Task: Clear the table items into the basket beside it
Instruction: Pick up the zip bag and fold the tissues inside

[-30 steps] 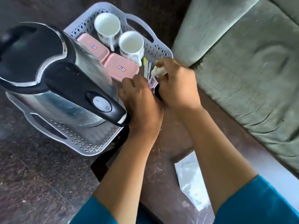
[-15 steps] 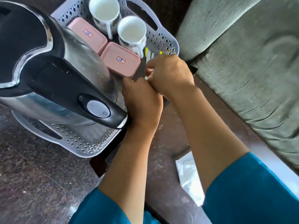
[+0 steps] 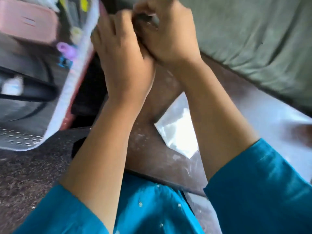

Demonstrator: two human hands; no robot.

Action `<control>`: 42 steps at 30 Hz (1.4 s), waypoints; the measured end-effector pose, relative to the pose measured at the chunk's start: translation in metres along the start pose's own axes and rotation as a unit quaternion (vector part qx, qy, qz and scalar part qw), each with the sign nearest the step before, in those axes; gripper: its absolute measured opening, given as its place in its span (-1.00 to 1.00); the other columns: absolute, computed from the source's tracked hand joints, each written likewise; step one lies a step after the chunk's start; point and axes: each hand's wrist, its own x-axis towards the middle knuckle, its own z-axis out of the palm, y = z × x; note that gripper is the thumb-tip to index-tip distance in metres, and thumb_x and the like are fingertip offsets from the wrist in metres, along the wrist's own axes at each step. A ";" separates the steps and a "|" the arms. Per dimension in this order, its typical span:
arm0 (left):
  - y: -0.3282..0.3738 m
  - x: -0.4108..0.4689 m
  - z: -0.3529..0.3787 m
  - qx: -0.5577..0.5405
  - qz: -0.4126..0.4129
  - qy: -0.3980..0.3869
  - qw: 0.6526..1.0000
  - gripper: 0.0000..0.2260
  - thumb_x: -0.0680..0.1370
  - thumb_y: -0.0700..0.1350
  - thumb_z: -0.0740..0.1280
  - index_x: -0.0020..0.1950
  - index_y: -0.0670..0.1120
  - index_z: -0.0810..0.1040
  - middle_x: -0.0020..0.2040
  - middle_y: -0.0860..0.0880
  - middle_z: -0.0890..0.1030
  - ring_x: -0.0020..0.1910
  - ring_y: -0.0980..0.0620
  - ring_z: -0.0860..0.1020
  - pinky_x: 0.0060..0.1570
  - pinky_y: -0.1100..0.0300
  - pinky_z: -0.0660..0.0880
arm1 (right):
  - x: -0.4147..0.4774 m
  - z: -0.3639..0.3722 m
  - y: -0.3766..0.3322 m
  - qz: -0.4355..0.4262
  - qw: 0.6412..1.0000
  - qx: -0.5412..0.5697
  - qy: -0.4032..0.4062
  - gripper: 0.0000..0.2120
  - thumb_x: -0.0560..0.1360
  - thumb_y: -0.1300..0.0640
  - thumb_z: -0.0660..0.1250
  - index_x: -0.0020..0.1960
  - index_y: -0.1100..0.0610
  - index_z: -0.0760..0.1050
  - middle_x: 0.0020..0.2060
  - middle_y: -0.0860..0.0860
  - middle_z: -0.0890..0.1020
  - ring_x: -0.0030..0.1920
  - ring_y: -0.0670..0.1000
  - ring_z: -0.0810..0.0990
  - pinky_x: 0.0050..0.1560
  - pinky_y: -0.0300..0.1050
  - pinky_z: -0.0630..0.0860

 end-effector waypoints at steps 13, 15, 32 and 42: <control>0.036 -0.165 0.104 0.042 0.100 -0.418 0.902 -0.53 0.46 -0.12 0.33 0.35 -0.13 0.32 0.30 -0.22 0.36 0.29 -0.23 0.33 0.24 -0.04 0.30 | -0.202 -0.062 0.170 0.299 0.949 -0.001 0.102 -0.80 0.42 0.17 0.33 0.03 0.14 0.59 -0.11 0.02 0.65 -0.01 0.11 0.57 -0.10 -0.28 0.31; 0.028 -0.182 0.111 0.086 0.128 -0.442 0.884 -0.50 0.43 -0.09 0.35 0.33 -0.16 0.33 0.30 -0.27 0.34 0.29 -0.27 0.31 0.26 -0.06 0.28 | -0.221 -0.056 0.172 0.328 0.940 0.000 0.093 -0.77 0.42 0.20 0.30 0.06 0.15 0.57 -0.04 0.09 0.66 -0.02 0.15 0.58 -0.04 -0.19 0.37; 0.021 -0.217 0.142 0.230 0.210 -0.459 0.832 -0.29 0.37 -0.01 0.40 0.41 -0.10 0.15 0.49 -0.30 0.07 0.46 -0.34 0.02 0.41 -0.22 0.05 | -0.293 -0.002 0.170 0.366 0.930 -0.018 -0.017 -0.68 0.45 0.22 0.23 0.20 0.16 0.45 0.07 0.19 0.56 0.03 0.27 0.48 -0.15 -0.03 0.33; 0.010 -0.213 0.141 0.214 0.218 -0.462 0.833 -0.40 0.42 -0.18 0.34 0.41 -0.14 0.19 0.50 -0.24 0.09 0.48 -0.30 0.01 0.39 -0.19 0.13 | -0.274 0.022 0.177 0.430 0.882 0.188 -0.039 -0.50 0.49 0.18 0.25 0.41 -0.01 0.26 0.27 0.17 0.41 0.17 0.19 0.44 0.06 -0.07 0.41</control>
